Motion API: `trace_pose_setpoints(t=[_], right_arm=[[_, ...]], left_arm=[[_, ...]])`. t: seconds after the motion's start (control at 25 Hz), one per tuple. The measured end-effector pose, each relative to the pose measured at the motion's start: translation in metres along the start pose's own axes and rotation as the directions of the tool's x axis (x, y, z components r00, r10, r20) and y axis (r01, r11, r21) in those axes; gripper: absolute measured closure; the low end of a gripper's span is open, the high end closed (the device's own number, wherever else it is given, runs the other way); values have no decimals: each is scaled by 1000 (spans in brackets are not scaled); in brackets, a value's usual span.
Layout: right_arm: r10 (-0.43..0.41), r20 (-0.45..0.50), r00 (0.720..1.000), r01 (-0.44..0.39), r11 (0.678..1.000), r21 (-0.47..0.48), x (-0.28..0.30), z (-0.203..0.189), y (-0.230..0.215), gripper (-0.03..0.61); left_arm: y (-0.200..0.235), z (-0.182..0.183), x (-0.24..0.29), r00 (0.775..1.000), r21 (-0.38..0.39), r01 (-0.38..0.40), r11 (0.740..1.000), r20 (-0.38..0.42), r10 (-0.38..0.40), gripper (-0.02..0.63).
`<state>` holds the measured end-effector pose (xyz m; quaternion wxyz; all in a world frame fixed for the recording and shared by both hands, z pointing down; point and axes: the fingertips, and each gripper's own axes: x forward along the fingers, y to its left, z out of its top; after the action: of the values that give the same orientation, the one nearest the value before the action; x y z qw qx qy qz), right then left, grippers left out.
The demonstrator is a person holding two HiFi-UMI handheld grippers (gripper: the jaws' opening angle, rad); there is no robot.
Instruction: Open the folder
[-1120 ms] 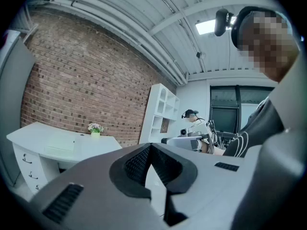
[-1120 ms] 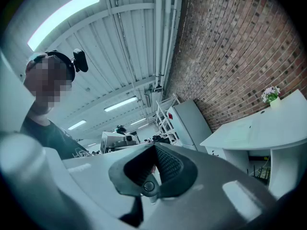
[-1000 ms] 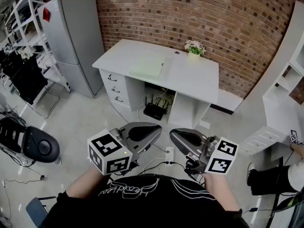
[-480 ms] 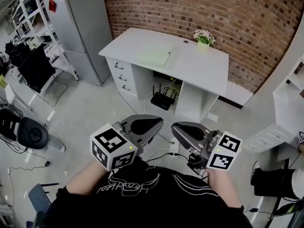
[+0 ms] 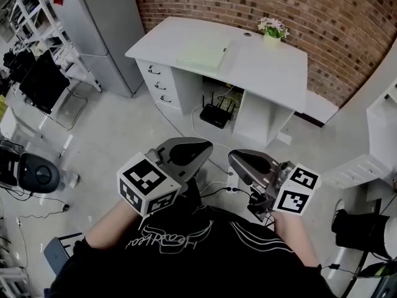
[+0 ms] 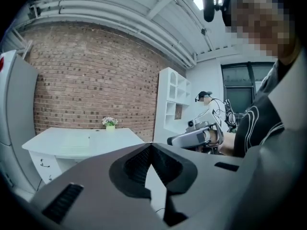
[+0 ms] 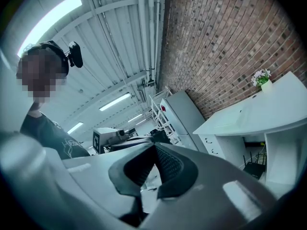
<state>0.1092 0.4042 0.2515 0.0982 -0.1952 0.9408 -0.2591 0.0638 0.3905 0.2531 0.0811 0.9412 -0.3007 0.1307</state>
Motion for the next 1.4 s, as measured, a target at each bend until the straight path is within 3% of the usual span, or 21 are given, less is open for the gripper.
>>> trace_pose_setpoints(t=[0.24, 0.48, 0.68, 1.04, 1.4], right_arm=[[-44, 9, 999, 44, 998, 46, 26, 9, -53, 584], [-91, 3, 996, 90, 988, 124, 74, 27, -122, 584], [-135, 6, 991, 132, 978, 159, 113, 46, -179, 584], [-227, 11, 974, 219, 952, 215, 171, 63, -264, 584], [-311, 20, 950, 296, 921, 254, 200, 56, -315, 584]], left_arm=[[49, -8, 29, 999, -5, 33, 999, -21, -33, 617], [133, -13, 65, 997, -55, 24, 998, -71, -28, 617], [210, -10, 95, 995, -41, -4, 999, -103, 0, 617], [328, -11, 141, 988, 53, -32, 998, -152, 40, 617], [401, -37, 175, 980, 162, -28, 986, -191, 60, 607]])
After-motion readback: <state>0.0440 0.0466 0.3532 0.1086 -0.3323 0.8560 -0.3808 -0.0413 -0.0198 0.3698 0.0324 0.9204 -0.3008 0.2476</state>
